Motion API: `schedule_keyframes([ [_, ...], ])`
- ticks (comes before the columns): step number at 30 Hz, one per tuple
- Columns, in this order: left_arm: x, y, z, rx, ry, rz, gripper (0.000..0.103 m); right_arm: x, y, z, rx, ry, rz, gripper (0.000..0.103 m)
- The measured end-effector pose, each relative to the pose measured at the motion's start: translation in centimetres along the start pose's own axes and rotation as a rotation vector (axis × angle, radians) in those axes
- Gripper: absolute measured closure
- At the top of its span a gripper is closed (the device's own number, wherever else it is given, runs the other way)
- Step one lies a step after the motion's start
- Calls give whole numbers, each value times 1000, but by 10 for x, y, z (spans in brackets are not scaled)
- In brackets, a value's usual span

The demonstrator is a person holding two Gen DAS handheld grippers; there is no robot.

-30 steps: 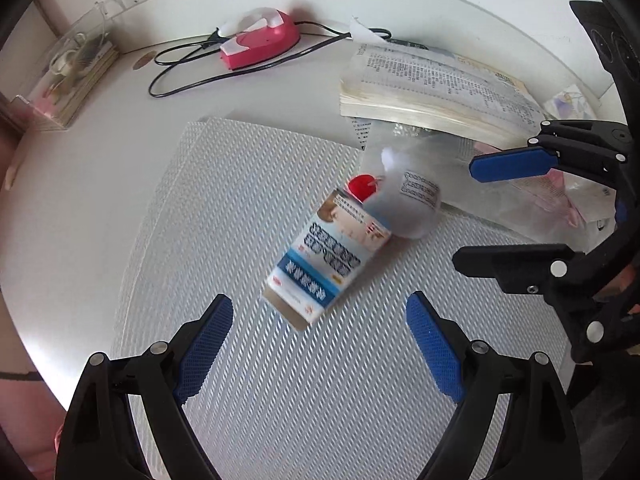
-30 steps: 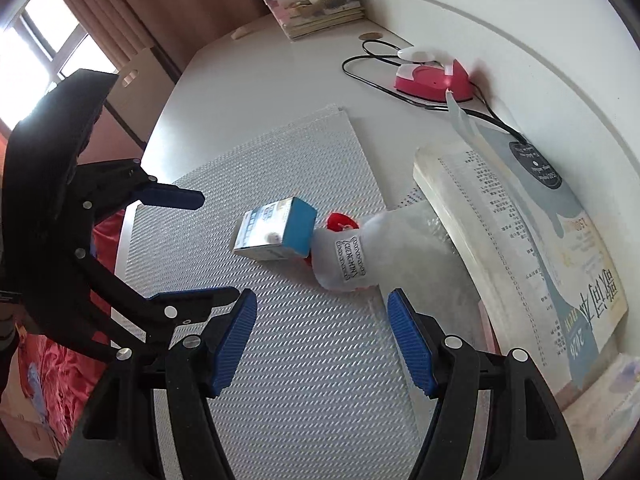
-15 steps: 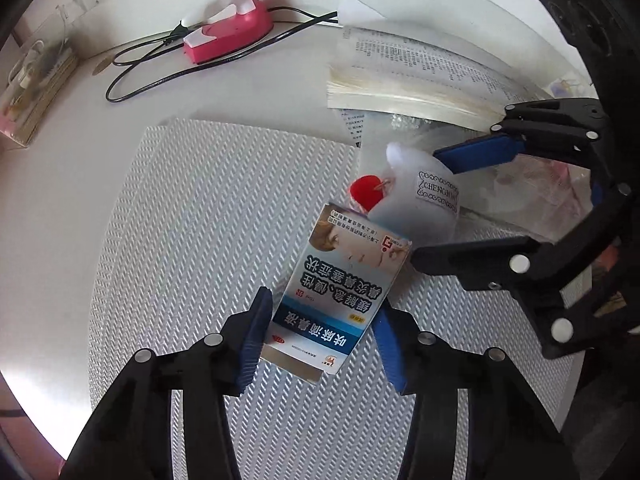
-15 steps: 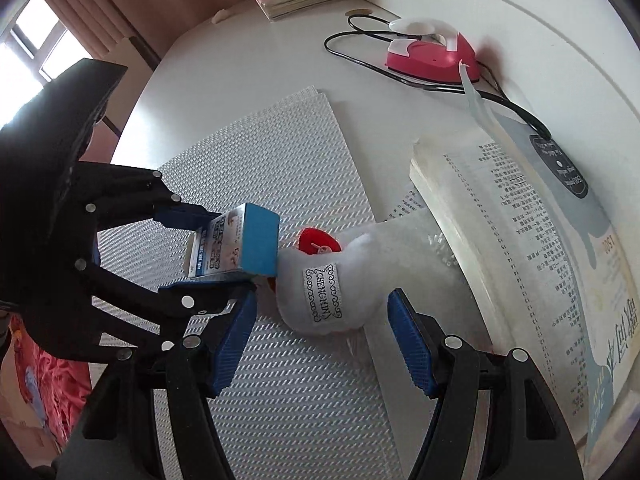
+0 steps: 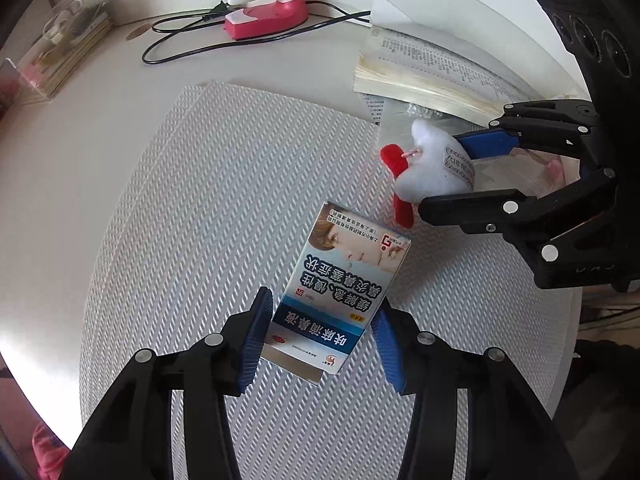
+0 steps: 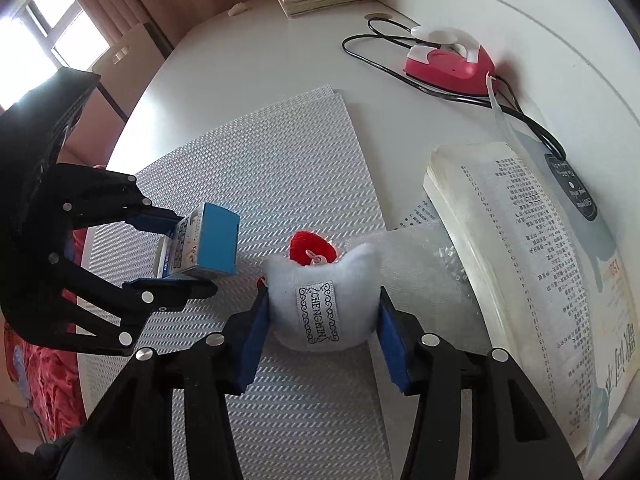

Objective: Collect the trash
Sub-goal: 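Carry the medicine box and white plush over the orange bucket with both tools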

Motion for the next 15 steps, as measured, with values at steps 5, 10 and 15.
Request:
schedule_keyframes([
  [5, -9, 15, 7, 16, 13, 13, 52, -6, 14, -13, 36, 21, 10, 52],
  [10, -38, 38, 9, 32, 46, 37, 52, -13, 32, -32, 61, 72, 20, 52],
  [15, -76, 62, 15, 61, 99, 69, 52, -22, 50, -64, 107, 145, 35, 52],
])
Point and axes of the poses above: each gripper's, at about its wrist camera, not at the fingertips, and y roughly against the way its jaws point, z to its right, x to its top, the point moved 9 cm from there along -y, roughly the way its jaws point, and after that the axes turned 4 degrees about -x, right-handed, at the moved point
